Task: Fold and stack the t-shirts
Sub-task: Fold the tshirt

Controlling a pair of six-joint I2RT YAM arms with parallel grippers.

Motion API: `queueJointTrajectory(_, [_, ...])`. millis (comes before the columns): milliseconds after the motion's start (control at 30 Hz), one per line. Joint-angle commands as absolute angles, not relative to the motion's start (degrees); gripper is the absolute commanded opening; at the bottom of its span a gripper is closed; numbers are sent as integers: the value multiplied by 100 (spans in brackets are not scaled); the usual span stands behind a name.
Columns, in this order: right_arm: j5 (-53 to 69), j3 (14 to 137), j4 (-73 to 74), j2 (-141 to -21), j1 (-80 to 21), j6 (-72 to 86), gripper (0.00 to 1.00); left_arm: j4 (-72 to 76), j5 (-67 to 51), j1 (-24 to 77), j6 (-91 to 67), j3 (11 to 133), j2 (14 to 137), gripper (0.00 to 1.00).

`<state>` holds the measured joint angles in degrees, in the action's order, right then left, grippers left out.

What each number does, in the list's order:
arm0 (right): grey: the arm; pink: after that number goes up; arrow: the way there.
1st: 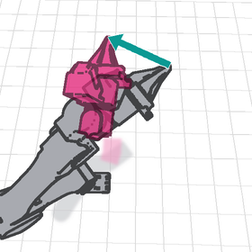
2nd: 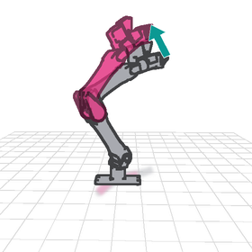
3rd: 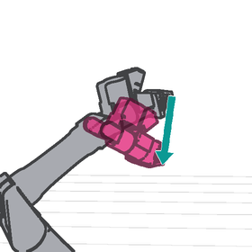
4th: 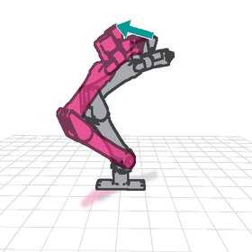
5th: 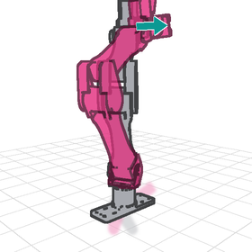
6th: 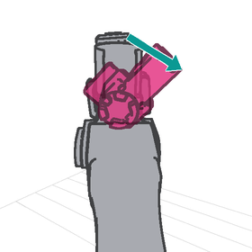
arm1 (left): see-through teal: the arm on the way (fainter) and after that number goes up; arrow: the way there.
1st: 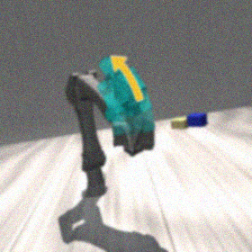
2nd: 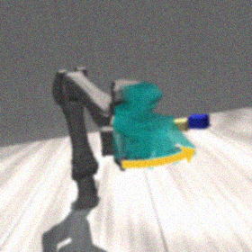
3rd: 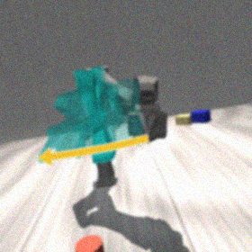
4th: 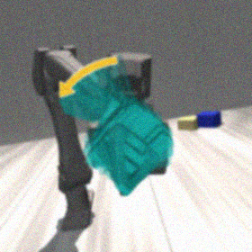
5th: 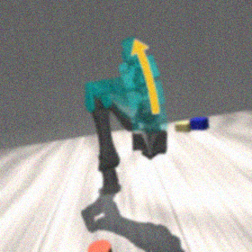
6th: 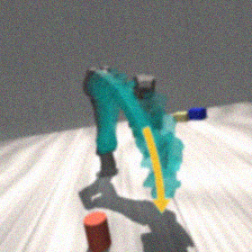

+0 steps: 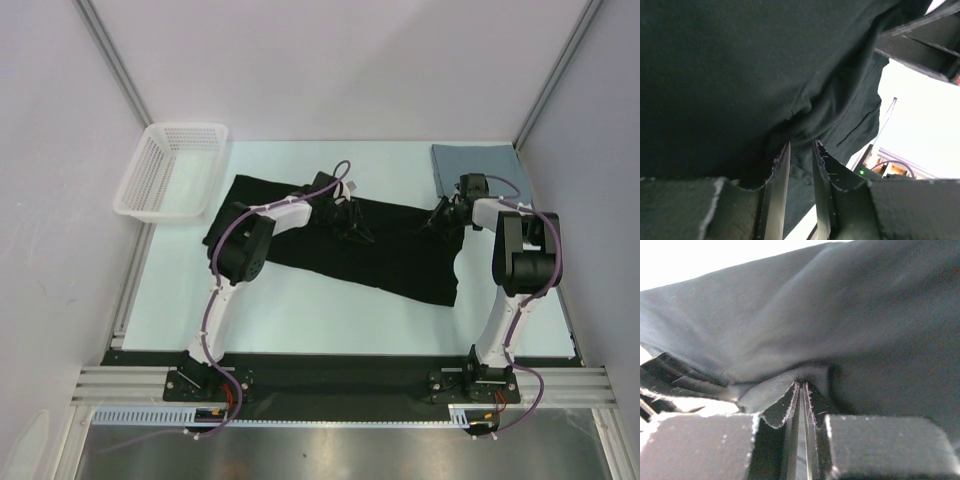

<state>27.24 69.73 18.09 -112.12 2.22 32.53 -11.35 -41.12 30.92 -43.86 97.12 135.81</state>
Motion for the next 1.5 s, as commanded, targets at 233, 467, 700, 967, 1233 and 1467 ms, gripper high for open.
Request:
queueJointTrajectory(233, [1627, 7901, 3135, -11014, 299, 2514, 39, -2926, -2682, 2988, -2682, 10223, 12142, 41])
queueJointTrajectory(467, [1345, 7946, 3648, -10091, 211, 2566, 57, -3349, -1197, 2699, -2627, 8537, 9946, 51])
queueJointTrajectory(700, [2029, 7182, 3402, -9037, -237, 3119, 61, -3059, -378, 1173, -3882, 6163, 8273, 61])
queueJointTrajectory(967, [2356, 5470, 3305, -7692, -97, 3629, 63, -2189, 324, 114, -4035, 5142, 8208, 53])
queueJointTrajectory(1233, [2373, 4237, 3349, -6541, 360, 4464, 64, -1522, 527, 62, -4324, 5203, 8973, 54])
queueJointTrajectory(1467, [2189, 3938, 3726, -6021, 615, 4491, 67, -1336, 484, -334, -4342, 5133, 9202, 54])
